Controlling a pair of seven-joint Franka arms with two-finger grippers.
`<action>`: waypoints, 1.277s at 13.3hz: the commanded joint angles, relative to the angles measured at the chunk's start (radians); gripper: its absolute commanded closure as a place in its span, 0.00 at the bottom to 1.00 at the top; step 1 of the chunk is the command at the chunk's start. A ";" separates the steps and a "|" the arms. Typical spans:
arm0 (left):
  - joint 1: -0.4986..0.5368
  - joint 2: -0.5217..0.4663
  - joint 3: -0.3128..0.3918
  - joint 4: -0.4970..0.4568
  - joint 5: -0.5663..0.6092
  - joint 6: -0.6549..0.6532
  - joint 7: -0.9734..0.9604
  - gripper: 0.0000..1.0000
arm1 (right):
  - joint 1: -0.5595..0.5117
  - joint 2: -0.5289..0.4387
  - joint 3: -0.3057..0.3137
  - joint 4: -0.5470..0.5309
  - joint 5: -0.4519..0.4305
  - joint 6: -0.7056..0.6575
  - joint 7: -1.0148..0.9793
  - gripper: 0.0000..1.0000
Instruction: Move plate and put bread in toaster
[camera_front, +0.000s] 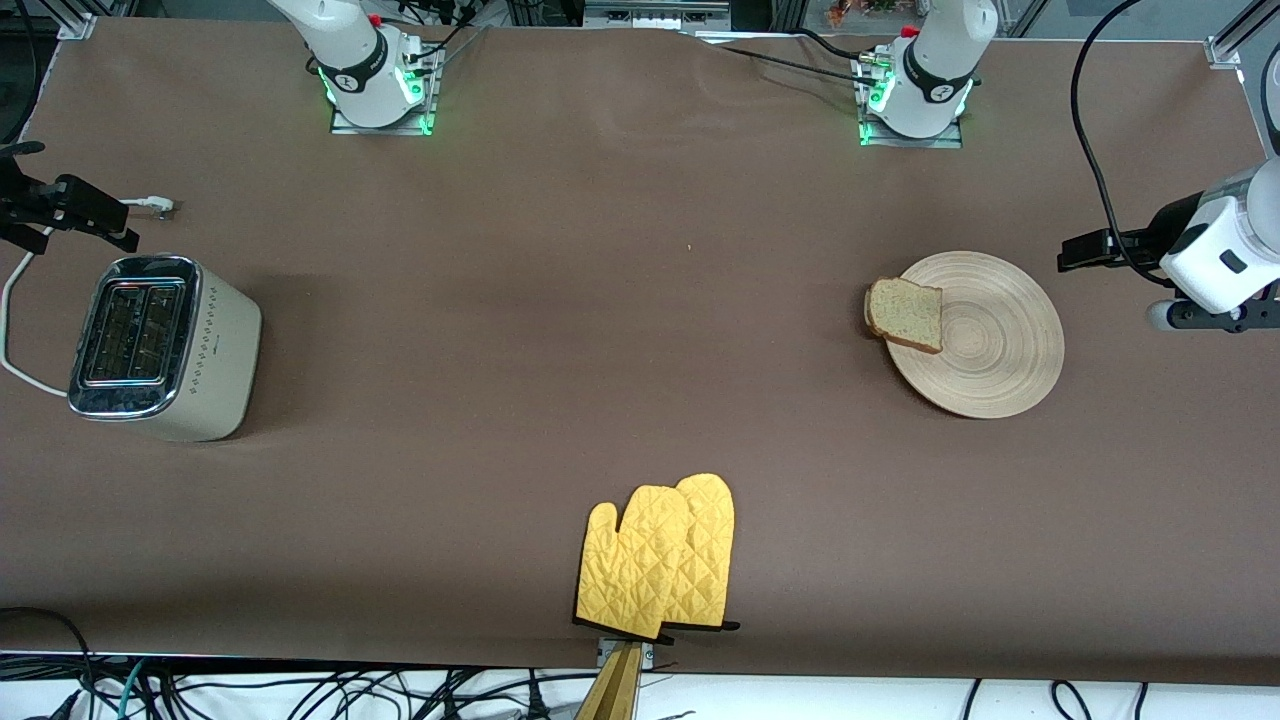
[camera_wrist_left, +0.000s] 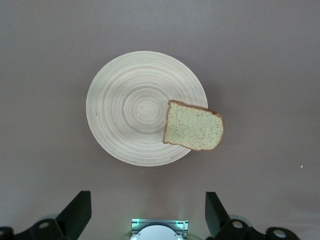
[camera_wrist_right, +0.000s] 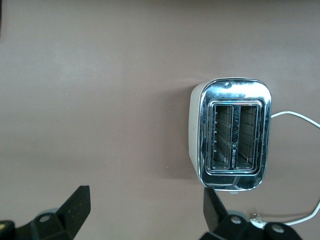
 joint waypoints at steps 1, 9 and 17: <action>0.041 0.073 0.127 0.022 -0.025 0.053 0.161 0.00 | -0.003 -0.033 -0.003 -0.028 -0.004 0.002 -0.012 0.00; 0.251 0.497 0.328 0.018 -0.400 0.157 0.898 0.00 | -0.005 -0.033 -0.004 -0.028 -0.004 0.002 -0.012 0.00; 0.293 0.688 0.341 0.011 -0.580 0.085 1.087 0.00 | -0.003 -0.035 -0.004 -0.029 -0.003 0.000 -0.012 0.00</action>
